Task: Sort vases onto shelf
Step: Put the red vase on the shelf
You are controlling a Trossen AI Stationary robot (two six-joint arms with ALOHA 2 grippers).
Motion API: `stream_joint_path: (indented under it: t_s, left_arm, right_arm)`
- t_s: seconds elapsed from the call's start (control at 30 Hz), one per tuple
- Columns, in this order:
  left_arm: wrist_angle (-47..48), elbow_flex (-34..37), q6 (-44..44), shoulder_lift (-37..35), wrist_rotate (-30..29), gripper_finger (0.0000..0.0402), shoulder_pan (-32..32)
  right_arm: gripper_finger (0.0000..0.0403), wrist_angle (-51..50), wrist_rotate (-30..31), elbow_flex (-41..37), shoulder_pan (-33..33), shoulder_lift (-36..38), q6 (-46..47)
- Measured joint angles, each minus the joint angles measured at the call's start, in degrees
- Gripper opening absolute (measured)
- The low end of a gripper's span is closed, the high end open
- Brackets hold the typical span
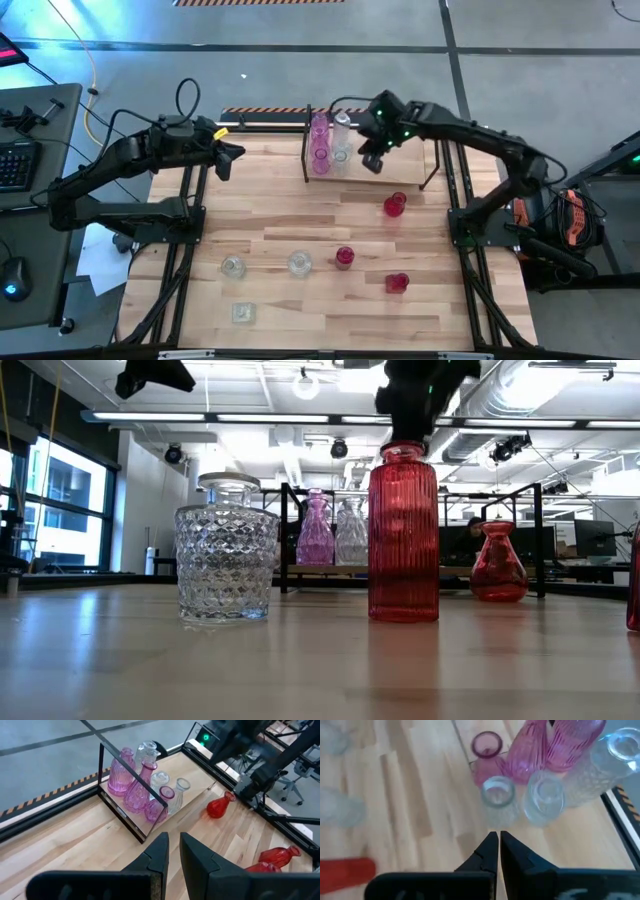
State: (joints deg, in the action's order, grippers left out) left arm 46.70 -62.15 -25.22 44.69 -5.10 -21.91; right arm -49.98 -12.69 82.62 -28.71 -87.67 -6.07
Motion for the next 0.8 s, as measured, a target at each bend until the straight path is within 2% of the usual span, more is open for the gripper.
stream_joint_path:
  t_s: [0.1,0.17,0.27,0.33,0.5,0.67,0.8]
  left_arm:
    - [0.39,0.0,0.89,0.14,0.0,0.0035,0.0]
    - [0.71,0.0,1.41,0.15,0.02,0.0035,-0.01]
    - [0.7,0.0,1.48,0.14,0.03,0.0035,-0.01]
    - [0.7,0.0,1.83,0.14,0.02,0.0035,-0.02]
    - [1.04,0.0,3.22,0.13,0.04,0.0035,0.21]
    - [3.79,0.0,4.89,0.13,0.07,0.0035,1.56]
    - [5.91,0.0,4.93,0.13,0.04,0.0035,2.49]
  right_arm:
    - [0.0,-10.06,0.17,5.94,1.72,0.08,0.19]
    - [0.0,-17.48,2.56,8.96,2.92,0.1,0.49]
    - [0.0,-28.93,6.62,11.39,3.72,0.08,0.78]
    - [0.0002,-33.09,6.01,11.26,3.55,0.23,1.61]
    - [0.0046,-32.29,1.7,4.12,3.71,1.54,3.81]
    - [0.012,-25.92,2.08,-6.7,2.05,3.6,7.37]
    - [0.0155,-21.26,2.14,-13.93,1.57,5.65,8.58]
